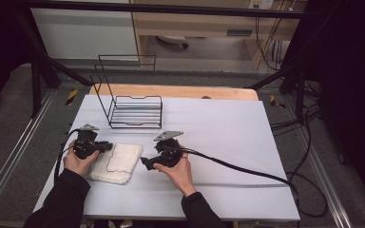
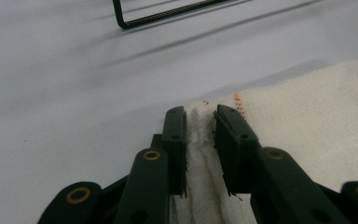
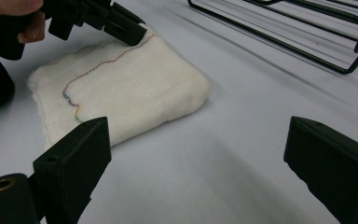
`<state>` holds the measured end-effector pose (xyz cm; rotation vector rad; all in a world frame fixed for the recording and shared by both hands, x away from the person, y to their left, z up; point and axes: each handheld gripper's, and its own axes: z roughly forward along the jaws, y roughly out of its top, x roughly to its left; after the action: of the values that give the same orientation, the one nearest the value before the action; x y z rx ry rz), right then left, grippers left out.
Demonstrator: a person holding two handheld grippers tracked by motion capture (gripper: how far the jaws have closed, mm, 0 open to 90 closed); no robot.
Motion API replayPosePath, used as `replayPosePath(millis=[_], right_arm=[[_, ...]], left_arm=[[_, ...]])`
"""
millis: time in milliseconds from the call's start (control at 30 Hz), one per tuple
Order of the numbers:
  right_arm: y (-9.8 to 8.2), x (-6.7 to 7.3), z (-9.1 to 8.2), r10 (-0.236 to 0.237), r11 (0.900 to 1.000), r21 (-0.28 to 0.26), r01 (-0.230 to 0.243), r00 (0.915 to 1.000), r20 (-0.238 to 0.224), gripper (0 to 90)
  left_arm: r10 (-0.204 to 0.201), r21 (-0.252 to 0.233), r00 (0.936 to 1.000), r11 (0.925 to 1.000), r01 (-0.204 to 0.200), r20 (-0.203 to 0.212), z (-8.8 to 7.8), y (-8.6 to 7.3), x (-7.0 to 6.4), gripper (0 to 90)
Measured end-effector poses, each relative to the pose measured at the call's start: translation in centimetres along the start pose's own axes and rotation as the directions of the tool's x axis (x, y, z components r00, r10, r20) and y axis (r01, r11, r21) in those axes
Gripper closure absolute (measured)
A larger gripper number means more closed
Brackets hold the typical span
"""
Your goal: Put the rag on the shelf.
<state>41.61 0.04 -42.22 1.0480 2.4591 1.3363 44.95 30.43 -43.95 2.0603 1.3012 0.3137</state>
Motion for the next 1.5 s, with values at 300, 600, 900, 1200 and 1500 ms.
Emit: replayPosePath(millis=[300, 600, 900, 1200, 1500], right_arm=[[0.5, -0.9, 1.4, 0.099, 0.994, -0.050, -0.098, 0.9951, 0.010, 10.3], [1.5, 0.1, 4.3, 0.085, 0.996, -0.020, -0.084, 0.9955, 0.041, 22.2], [1.8, 0.4, 6.3, 0.089, 0.996, 0.016, -0.091, 0.9928, 0.080, 45.2], [1.3, 0.3, 7.0, 0.118, 0.991, 0.056, -0.121, 0.9915, 0.055, 62.4], [1.3, 0.3, 7.2, 0.171, 0.982, 0.074, -0.172, 0.9849, 0.026, 73.5]], left_arm=[[0.025, -0.010, 0.9997, 0.9996, -0.025, -0.007, 0.1, -0.1, -0.3, 78.1], [0.045, -0.010, 0.9989, 0.9989, -0.045, -0.014, 0.2, -0.1, -0.5, 79.2], [0.062, -0.010, 0.9979, 0.9980, -0.063, -0.019, 0.2, -0.1, -0.6, 79.2], [0.067, -0.009, 0.9976, 0.9977, -0.067, -0.019, 0.1, -0.1, -0.6, 79.7], [0.063, -0.010, 0.9978, 0.9980, -0.063, -0.021, 0.1, -0.1, -0.6, 81.7]])
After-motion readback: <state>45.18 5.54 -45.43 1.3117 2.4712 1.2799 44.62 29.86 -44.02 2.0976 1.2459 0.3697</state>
